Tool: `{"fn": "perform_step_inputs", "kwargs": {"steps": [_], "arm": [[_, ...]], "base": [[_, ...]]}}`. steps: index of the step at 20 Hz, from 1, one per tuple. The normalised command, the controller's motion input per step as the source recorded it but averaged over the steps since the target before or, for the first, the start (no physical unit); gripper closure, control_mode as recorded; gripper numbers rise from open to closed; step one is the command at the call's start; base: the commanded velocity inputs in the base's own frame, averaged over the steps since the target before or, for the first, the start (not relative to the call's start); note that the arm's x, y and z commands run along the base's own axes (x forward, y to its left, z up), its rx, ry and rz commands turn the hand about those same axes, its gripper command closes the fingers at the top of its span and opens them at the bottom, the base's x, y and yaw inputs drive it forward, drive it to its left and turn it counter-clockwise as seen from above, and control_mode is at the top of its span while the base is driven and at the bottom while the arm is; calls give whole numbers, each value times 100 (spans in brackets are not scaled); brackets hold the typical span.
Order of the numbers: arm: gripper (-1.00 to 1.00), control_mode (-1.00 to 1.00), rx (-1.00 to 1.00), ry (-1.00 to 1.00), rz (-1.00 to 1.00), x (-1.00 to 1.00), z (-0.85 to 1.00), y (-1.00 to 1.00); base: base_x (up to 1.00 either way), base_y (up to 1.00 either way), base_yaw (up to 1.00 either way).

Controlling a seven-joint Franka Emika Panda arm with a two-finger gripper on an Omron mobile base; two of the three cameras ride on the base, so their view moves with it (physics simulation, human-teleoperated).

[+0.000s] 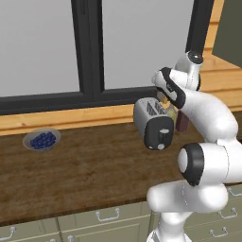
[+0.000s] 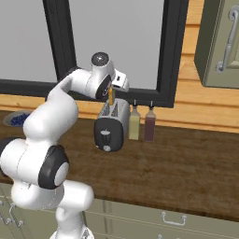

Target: Start the toaster. Once the lever pops up, take the bread to the plate on the dining counter.

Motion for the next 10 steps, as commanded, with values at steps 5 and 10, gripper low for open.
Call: {"fn": "perform_step_inputs", "kwargs": {"steps": [5,10], "arm": [[100,-100,0,0,0,-100,34,7],[100,-100,0,0,-1,-100,8,19]], "base": [[0,0,0],[0,0,0]]}}
